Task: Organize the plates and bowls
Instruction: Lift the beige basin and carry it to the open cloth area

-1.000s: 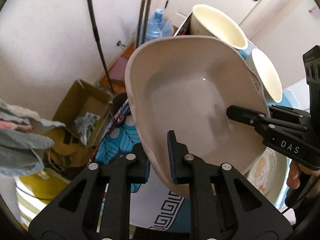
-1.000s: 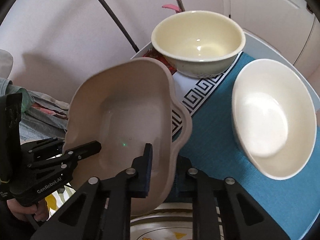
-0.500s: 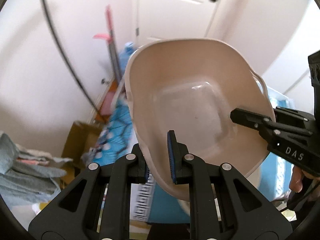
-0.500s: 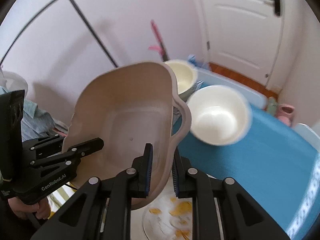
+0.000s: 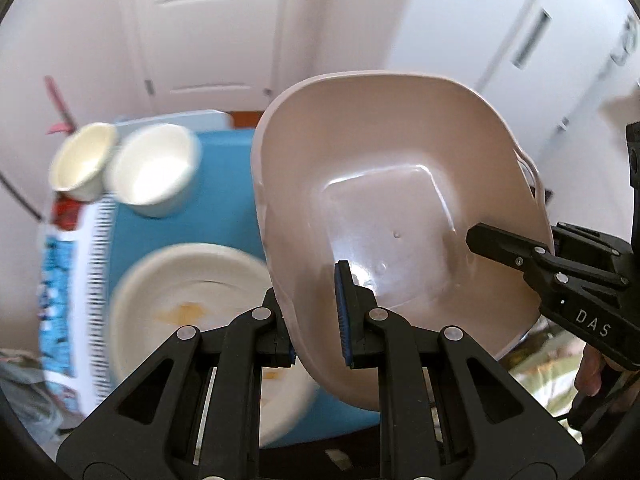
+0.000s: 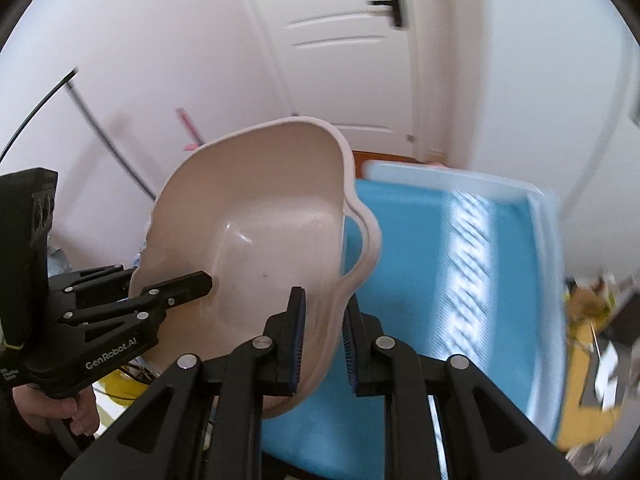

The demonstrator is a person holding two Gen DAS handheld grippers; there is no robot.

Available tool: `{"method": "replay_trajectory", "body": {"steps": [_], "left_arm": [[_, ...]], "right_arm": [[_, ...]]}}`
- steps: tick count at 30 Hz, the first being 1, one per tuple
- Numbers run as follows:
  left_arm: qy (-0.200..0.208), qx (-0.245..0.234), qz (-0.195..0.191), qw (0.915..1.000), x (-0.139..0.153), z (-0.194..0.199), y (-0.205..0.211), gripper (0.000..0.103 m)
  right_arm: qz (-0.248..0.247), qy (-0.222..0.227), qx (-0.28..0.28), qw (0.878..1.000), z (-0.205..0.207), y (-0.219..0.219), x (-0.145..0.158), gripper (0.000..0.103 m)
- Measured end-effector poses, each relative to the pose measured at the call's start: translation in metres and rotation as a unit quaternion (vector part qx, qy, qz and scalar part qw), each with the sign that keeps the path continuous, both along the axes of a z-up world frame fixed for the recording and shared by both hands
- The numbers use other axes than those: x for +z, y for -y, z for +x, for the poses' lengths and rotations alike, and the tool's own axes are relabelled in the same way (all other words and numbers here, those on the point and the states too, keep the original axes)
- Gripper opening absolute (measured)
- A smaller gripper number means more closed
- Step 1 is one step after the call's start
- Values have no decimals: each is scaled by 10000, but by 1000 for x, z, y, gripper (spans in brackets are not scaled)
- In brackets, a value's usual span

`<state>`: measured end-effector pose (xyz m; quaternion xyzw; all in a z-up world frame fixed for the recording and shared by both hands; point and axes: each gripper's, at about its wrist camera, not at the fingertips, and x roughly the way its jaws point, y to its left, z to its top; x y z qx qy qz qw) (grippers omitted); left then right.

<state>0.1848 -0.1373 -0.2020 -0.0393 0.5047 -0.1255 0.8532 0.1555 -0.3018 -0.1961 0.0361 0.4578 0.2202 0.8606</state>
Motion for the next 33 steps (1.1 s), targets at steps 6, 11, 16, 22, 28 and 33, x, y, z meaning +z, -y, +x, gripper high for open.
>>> {"method": "replay_trajectory", "body": {"steps": [6, 11, 16, 22, 28, 33], "left_arm": [[-172, -479, 21, 9987, -36, 0, 72, 13], [-336, -594, 39, 9977, -71, 6, 103, 13], [-492, -606, 148, 9968, -97, 14, 114, 13], [-625, -612, 282, 9958, -113, 21, 117, 13], [-619, -617, 436, 9952, -119, 24, 121, 16], [-597, -470, 519, 9958, -119, 27, 125, 73]], "right_arm": [[-280, -197, -417, 9985, -16, 65, -45, 16], [-252, -419, -580, 9971, -13, 92, -89, 16], [-177, -480, -606, 9969, -4, 105, -110, 16], [-182, -514, -480, 9974, 3, 108, -111, 16], [41, -580, -583, 9966, 3, 114, -115, 16], [213, -657, -602, 9958, 6, 119, -120, 39]]}}
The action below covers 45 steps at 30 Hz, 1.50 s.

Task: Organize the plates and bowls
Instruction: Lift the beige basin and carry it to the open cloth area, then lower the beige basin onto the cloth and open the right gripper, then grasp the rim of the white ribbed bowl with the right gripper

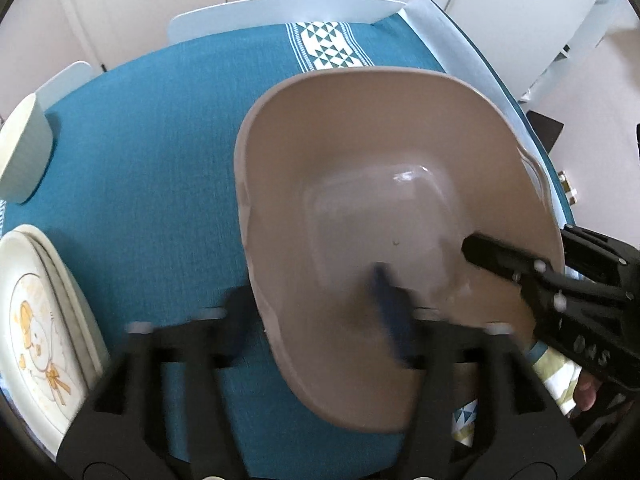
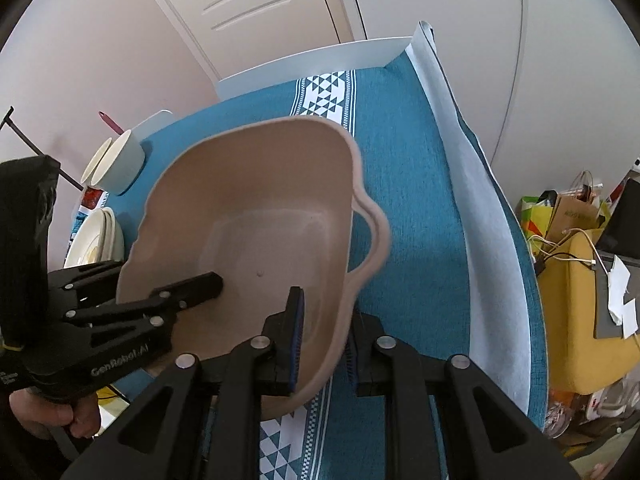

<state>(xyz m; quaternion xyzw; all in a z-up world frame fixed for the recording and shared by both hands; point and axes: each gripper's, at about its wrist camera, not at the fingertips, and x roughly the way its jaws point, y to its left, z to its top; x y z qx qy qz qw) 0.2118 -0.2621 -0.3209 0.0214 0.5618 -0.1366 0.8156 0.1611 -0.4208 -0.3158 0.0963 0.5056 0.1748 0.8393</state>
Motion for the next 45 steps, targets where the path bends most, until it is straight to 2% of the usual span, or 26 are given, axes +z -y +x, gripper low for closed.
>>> {"method": "replay_trajectory", "body": {"steps": [2, 8, 14, 18, 24, 28, 29, 30, 32, 34, 35, 37, 39, 41, 45], "left_arm": [[97, 10, -15, 10000, 4, -1, -1, 74], [125, 40, 26, 9999, 11, -5, -6, 74], [67, 135, -5, 9999, 36, -21, -16, 74], [337, 171, 109, 9992, 62, -34, -25, 74], [938, 506, 105, 9943, 114, -52, -59, 74], [1548, 931, 109, 9835, 163, -66, -94, 76], [1668, 1031, 89, 9805, 173, -69, -103, 83], [1817, 1151, 64, 9766, 184, -71, -111, 94], [2086, 1356, 68, 9685, 202, -75, -127, 103], [2257, 1514, 143, 9623, 211, -73, -142, 103], [2277, 1586, 230, 9605, 213, -70, -151, 103], [2245, 1770, 384, 9575, 215, -62, -172, 103], [2163, 1914, 383, 9566, 216, -58, -192, 103], [1976, 2083, 197, 9577, 213, -43, -219, 103], [1597, 2427, -147, 9568, 195, -12, -269, 103]], "right_arm": [[110, 14, -116, 9999, 0, 5, 0, 60], [183, 43, -188, 9996, 2, 14, 7, 61], [126, 219, -233, 9994, -12, 20, 36, 61], [-80, 570, -40, 9983, -28, 19, 68, 61], [-29, 1209, 220, 9924, -39, 7, 121, 61], [20, 1874, 551, 9807, -37, -16, 162, 65], [57, 2002, 638, 9777, -37, -22, 169, 78], [116, 2120, 737, 9744, -35, -30, 176, 91], [288, 2319, 975, 9674, -30, -48, 187, 95], [433, 2463, 1220, 9605, -23, -69, 195, 96], [488, 2520, 1320, 9574, -20, -78, 198, 100], [649, 2628, 1552, 9501, -10, -102, 206, 102], [600, 2381, 1862, 9513, 5, -131, 209, 102], [373, 2097, 2063, 9550, 20, -157, 208, 102], [267, 2071, 1968, 9580, 47, -201, 208, 102]]}}
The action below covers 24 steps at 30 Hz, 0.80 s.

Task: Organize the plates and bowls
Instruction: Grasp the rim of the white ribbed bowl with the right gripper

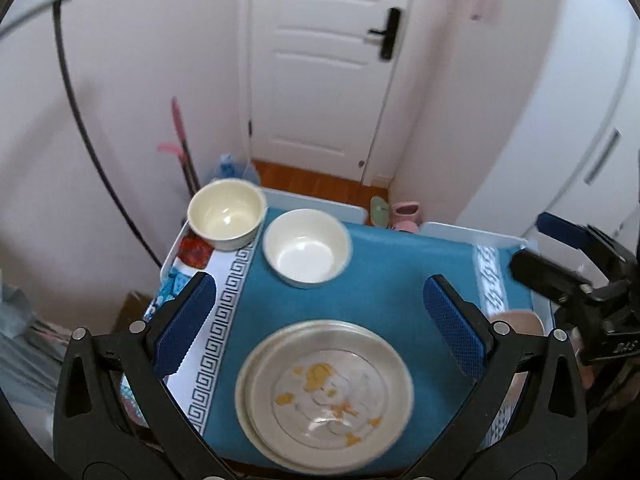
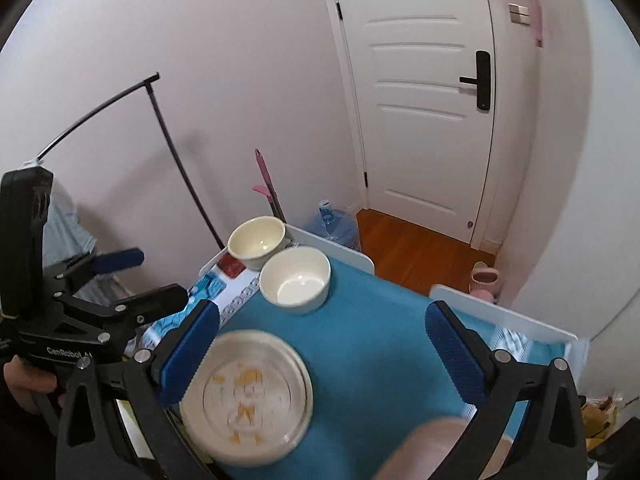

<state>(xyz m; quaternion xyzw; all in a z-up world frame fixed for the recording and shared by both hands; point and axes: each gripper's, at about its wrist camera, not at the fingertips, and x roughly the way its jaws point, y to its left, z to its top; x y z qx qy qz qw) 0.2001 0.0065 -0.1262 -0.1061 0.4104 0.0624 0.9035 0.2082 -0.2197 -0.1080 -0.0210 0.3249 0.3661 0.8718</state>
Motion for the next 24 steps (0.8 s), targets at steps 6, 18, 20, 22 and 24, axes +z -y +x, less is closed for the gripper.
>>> {"method": "replay_trajectory", "body": {"steps": [6, 18, 20, 22, 24], "left_arm": [[-578, -26, -766, 9954, -53, 48, -55, 98], [-1568, -733, -1850, 9674, -170, 132, -85, 40], [-1638, -832, -1828, 9658, -178, 137, -85, 36], [-1699, -911, -1790, 9648, -185, 142, -84, 26], [-1709, -946, -1786, 9643, -189, 144, -84, 21]], "right_arm": [[-259, -810, -101, 9963, 57, -62, -36, 102], [-353, -2600, -307, 9645, 131, -119, -155, 59], [-243, -2778, -390, 9595, 134, -120, -166, 53], [-223, -2847, -463, 9572, 135, -120, -171, 43], [-232, -2906, -491, 9553, 134, -122, -175, 27]]}}
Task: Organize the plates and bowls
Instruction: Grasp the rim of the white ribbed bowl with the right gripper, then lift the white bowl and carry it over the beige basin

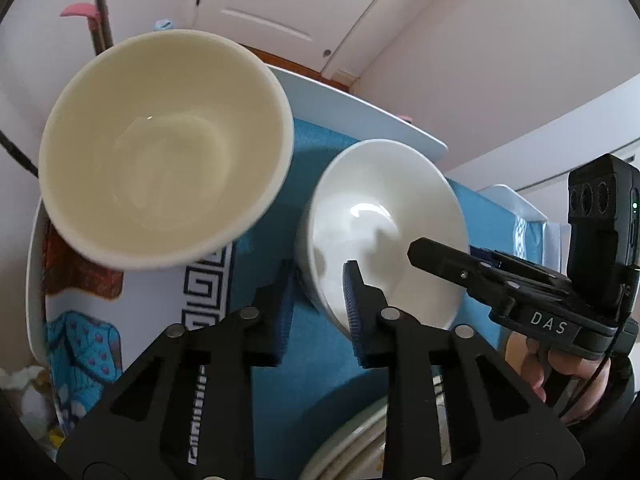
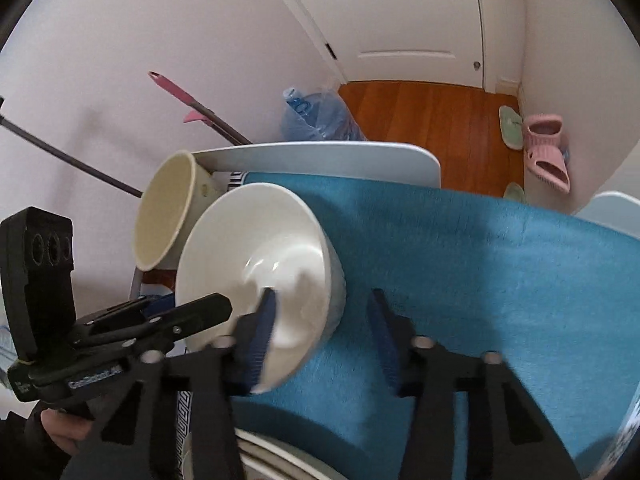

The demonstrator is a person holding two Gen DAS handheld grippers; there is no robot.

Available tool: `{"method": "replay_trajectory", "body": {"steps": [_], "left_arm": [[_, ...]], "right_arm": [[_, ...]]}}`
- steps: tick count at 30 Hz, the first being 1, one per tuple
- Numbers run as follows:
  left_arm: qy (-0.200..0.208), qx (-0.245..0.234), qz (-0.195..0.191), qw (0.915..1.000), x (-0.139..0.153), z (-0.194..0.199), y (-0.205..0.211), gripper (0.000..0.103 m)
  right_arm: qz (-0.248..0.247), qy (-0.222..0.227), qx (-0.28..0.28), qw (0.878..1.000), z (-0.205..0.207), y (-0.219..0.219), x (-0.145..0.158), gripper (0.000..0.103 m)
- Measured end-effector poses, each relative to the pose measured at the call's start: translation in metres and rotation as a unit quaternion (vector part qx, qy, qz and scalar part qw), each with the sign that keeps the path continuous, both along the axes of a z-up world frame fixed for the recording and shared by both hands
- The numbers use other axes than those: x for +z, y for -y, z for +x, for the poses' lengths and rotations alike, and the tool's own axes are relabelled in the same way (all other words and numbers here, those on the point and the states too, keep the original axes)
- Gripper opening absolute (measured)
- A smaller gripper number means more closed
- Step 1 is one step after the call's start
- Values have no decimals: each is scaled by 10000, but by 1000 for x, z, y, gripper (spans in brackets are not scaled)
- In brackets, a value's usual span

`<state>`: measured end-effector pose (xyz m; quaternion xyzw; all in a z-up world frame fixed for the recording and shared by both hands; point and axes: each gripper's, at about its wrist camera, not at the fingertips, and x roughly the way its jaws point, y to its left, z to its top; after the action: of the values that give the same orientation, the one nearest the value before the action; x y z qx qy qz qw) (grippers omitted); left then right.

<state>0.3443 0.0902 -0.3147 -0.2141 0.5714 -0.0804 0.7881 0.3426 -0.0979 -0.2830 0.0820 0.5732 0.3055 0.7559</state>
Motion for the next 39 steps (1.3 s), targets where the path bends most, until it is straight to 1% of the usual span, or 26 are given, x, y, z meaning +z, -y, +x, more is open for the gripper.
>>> {"method": "replay_trajectory", "body": {"steps": [2, 6, 9, 12, 19, 23, 26, 31, 36, 39], "left_arm": [[7, -12, 47, 10000, -4, 4, 0, 20], [17, -92, 266, 9996, -4, 5, 12, 20], [14, -133, 361, 9993, -3, 8, 17, 20], [-95, -187, 454, 9988, 0, 12, 21, 20], [84, -206, 643, 9977, 29, 4, 26, 20], [277, -227, 727, 9967, 56, -7, 37, 20], [448, -295, 783, 9955, 77, -18, 51, 20], [643, -373, 813, 9939, 109, -34, 91, 20], [841, -573, 869, 9910, 133, -58, 156, 20], [909, -674, 828, 9901, 140, -71, 195, 20]], "right_arm": [[-86, -28, -33, 10000, 0, -2, -2, 19], [-197, 17, -69, 9998, -1, -7, 0, 18], [-259, 13, -93, 9996, -2, -9, 2, 18], [-318, -5, -88, 9995, 0, -10, 4, 18], [-327, 191, -73, 9993, -9, -5, 29, 18], [-281, 354, -73, 9990, -18, 8, 49, 18], [-217, 496, -134, 9984, -29, 25, 65, 18], [-141, 652, -216, 9975, -54, 68, 90, 18], [-116, 808, -412, 9958, -86, 125, 106, 18], [-160, 840, -551, 9948, -104, 164, 110, 18]]}}
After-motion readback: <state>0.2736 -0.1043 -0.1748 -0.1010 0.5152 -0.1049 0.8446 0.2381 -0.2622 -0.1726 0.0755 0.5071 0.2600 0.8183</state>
